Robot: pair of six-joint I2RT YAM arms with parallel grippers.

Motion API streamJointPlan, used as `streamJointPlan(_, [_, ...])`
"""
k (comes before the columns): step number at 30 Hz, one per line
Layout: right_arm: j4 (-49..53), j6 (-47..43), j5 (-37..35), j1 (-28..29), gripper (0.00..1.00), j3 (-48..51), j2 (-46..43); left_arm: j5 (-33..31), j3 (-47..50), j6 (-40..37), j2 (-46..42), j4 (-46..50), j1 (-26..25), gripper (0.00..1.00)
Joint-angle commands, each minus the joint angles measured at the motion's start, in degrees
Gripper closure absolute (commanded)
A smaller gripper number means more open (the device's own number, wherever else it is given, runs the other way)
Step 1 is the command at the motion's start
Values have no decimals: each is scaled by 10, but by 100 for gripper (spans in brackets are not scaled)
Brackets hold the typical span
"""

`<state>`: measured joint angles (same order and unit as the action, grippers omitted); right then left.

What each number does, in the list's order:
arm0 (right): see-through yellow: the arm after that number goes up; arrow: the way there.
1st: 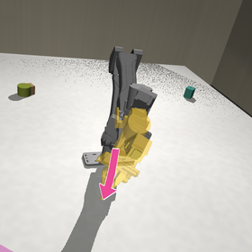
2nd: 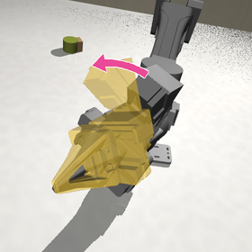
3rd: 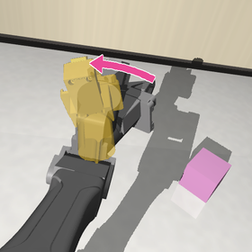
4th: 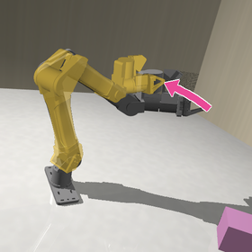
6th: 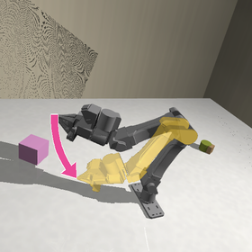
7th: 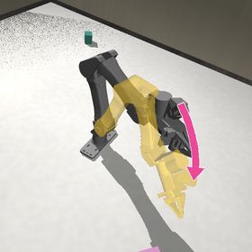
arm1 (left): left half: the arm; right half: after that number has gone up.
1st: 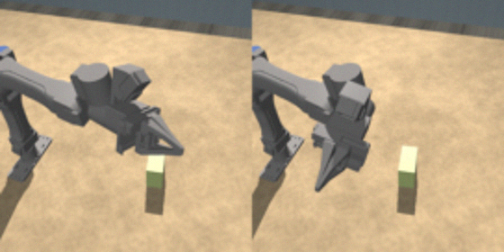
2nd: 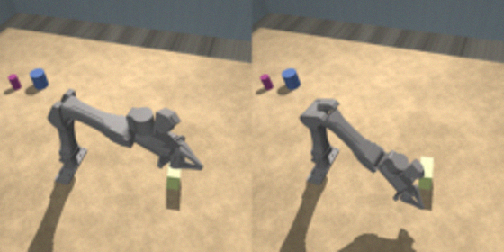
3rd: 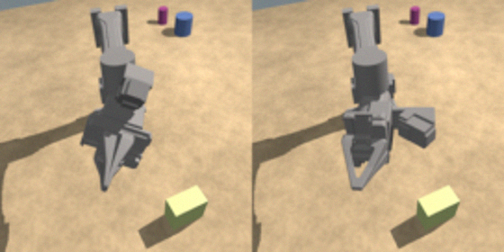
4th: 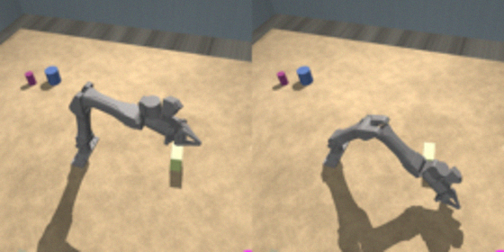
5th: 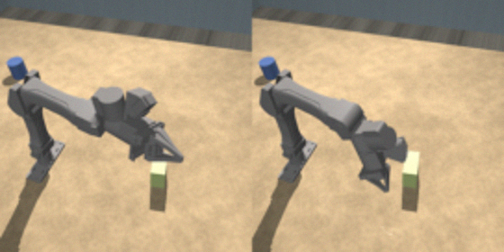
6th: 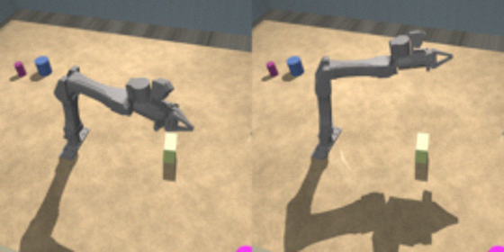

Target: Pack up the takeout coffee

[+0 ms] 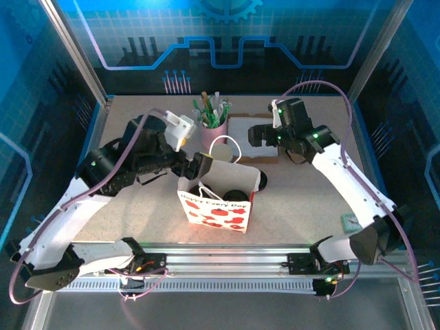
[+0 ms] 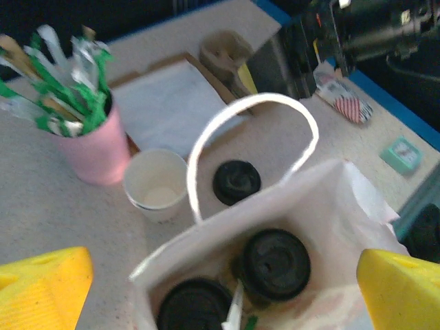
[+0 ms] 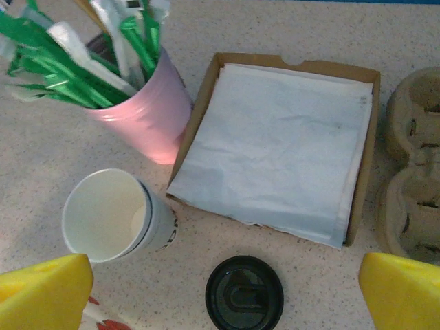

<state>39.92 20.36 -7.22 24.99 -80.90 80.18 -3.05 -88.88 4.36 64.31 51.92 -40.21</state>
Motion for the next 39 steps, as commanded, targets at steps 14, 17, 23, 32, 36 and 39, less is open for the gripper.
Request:
streamJointPlan(14, [58, 55, -4, -35, 0, -88, 196, -81, 208, 38, -126, -241, 122, 1])
streamJointPlan(17, [59, 59, 0, -40, 0, -102, 231, -87, 243, 34, -135, -266, 136, 1])
streamJointPlan(23, [58, 61, 11, -47, 0, -131, 296, -122, 300, 18, -142, -305, 150, 1])
streamJointPlan(32, [71, 49, 12, -50, 6, -203, 395, -176, 389, 12, -174, -395, 152, 1])
streamJointPlan(36, [71, 43, 0, -50, 13, -220, 429, -196, 416, 9, -181, -418, 153, 1])
streamJointPlan(39, [70, 39, -4, -50, 19, -231, 450, -202, 429, 6, -183, -431, 153, 1])
